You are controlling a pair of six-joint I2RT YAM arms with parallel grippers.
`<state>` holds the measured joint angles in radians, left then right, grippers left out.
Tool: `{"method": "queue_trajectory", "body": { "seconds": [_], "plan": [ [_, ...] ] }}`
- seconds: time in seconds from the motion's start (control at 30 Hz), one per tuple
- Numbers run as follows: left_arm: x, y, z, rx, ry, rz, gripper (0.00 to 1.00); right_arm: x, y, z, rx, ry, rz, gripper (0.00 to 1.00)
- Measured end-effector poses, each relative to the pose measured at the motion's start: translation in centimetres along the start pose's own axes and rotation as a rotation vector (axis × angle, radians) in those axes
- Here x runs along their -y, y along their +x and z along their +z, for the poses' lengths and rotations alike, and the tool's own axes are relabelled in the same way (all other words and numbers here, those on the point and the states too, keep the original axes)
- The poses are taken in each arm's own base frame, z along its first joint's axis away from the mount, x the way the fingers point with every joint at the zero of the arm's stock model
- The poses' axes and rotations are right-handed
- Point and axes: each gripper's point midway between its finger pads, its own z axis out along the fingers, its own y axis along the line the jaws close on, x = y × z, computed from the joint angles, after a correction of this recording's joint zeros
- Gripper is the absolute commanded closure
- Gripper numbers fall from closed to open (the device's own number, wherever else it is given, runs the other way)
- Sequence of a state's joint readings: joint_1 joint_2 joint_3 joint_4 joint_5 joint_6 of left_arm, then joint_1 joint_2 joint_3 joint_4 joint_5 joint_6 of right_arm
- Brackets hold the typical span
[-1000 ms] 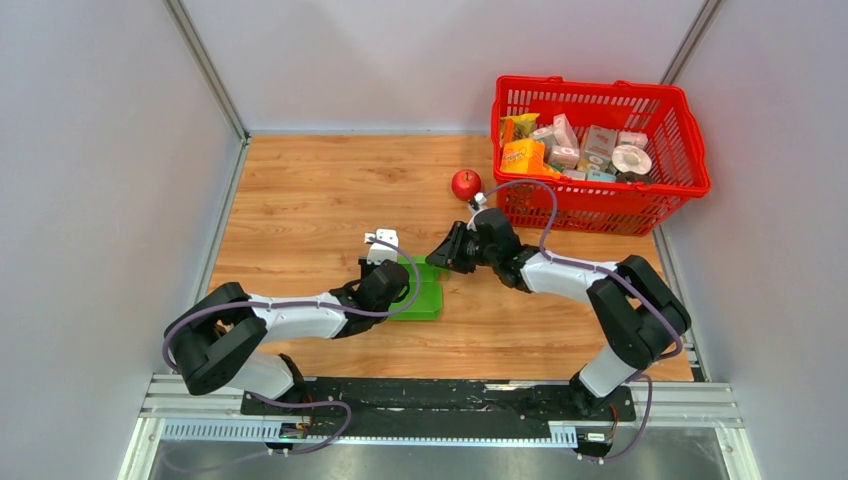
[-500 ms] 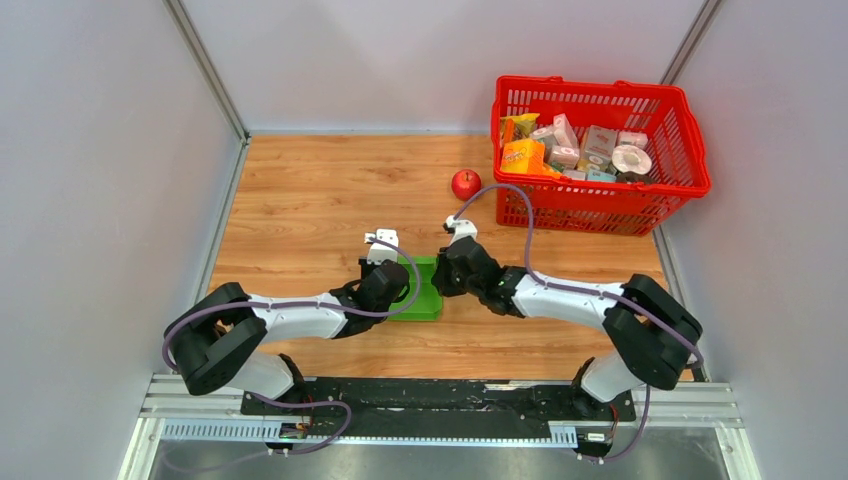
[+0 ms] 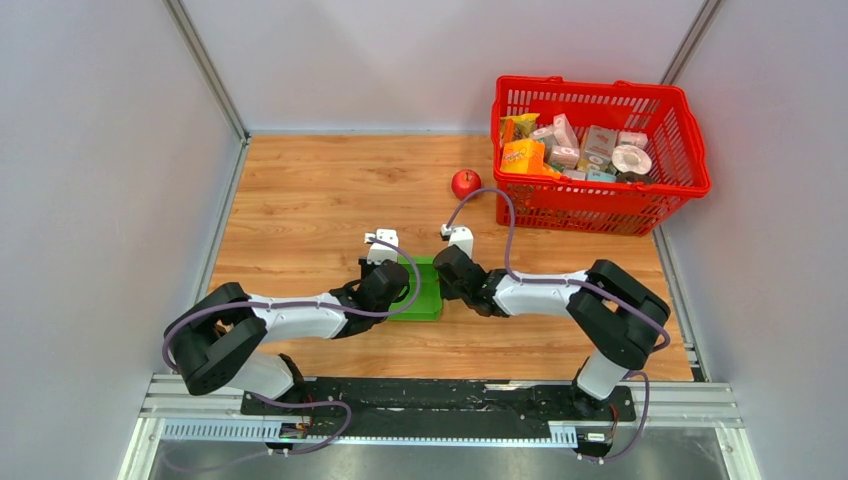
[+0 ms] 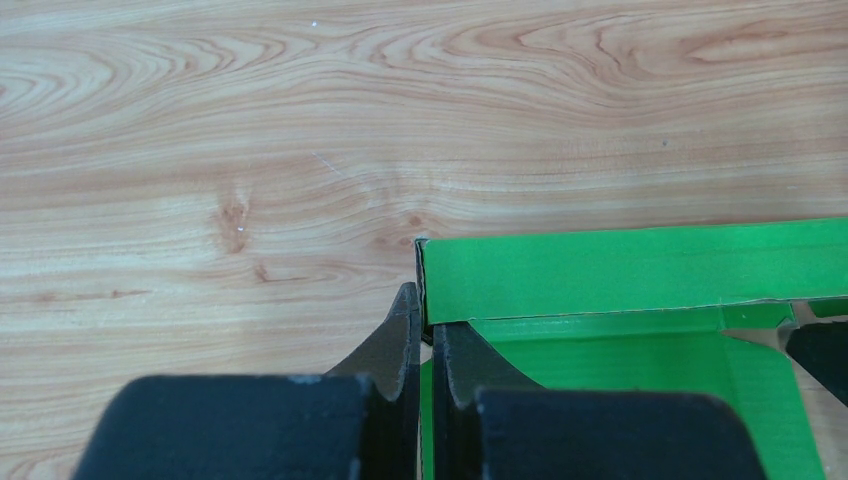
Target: Fold the paper box
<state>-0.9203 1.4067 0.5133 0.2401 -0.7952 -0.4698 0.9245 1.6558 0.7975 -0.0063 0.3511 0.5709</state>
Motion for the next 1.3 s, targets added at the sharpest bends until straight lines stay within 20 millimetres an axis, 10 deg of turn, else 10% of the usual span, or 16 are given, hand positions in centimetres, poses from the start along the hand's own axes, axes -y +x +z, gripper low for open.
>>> {"method": "queue_trajectory", "body": {
  "seconds": [0.43,0.9,1.3],
  "plan": [
    [0.0,0.0,0.0,0.001,0.001,-0.001,1.0,-3.8,-2.7,0.6,0.122,-0.141,0.007,0.99],
    [0.1,0.0,0.0,0.002,0.002,-0.003,1.0,-0.3,-2.7,-4.5,0.111,-0.085,-0.033,0.54],
    [0.1,-0.1,0.0,0.002,0.003,-0.003,1.0,0.3,-4.7,-2.0,0.1,0.016,-0.15,0.85]
  ]
}}
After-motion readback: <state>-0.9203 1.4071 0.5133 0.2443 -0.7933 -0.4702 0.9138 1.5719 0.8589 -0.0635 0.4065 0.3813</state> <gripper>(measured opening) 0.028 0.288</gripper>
